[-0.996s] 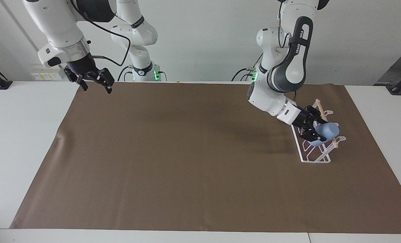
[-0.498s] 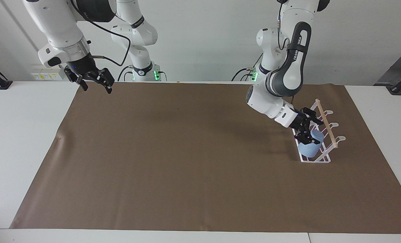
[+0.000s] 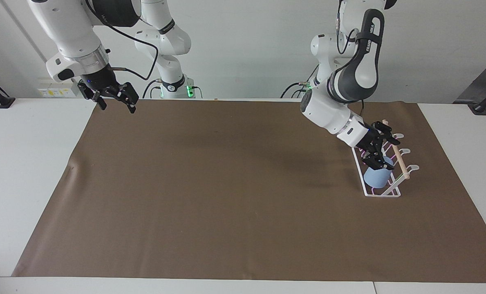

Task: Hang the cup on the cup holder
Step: 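Carry the cup with the left gripper over to the wire rack, then hang the blue cup on a rack hook and release it with the left gripper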

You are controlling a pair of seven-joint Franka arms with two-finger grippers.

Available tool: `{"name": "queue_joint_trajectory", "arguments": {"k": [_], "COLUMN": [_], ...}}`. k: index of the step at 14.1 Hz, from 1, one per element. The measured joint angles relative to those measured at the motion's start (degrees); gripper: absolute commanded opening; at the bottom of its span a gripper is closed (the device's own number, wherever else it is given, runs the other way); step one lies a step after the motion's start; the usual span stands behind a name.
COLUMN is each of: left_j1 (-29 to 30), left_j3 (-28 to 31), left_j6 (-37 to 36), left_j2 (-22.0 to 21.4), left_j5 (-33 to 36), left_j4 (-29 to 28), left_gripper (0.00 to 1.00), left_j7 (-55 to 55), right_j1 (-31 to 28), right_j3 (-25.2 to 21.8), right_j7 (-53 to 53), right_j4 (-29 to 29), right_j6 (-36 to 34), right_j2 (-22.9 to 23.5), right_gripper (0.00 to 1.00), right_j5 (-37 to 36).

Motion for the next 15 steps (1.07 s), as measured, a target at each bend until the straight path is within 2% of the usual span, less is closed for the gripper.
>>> {"name": "queue_joint_trajectory", "arguments": {"k": [3, 6, 8, 11, 15], "left_j1": [0.0, 0.1, 0.3, 2.9, 6.7], "left_j3": [0.1, 0.4, 0.7, 1.5, 2.1], "left_j6": [0.3, 4.7, 6.0, 4.7, 2.5], "left_j2": [-1.5, -1.4, -1.4, -2.0, -3.9], "left_j5": [-9.0, -16.2, -24.3, -38.1, -48.5], "left_j4": [2.5, 2.9, 4.8, 10.5, 16.4], "left_gripper": [1.0, 1.0, 1.0, 1.0, 1.0], "left_j7": [12.2, 17.0, 24.2, 40.8, 70.1], "right_j1": [0.0, 0.0, 0.0, 0.0, 0.0], "right_j3": [0.0, 0.0, 0.0, 0.0, 0.0], "right_j7": [0.0, 0.0, 0.0, 0.0, 0.0], "right_j4": [0.0, 0.0, 0.0, 0.0, 0.0], "right_j6": [0.0, 0.0, 0.0, 0.0, 0.0], "right_j2": [0.0, 0.0, 0.0, 0.0, 0.0], "right_gripper": [1.0, 1.0, 1.0, 1.0, 1.0], "right_j5": [0.0, 0.0, 0.0, 0.0, 0.0]}}
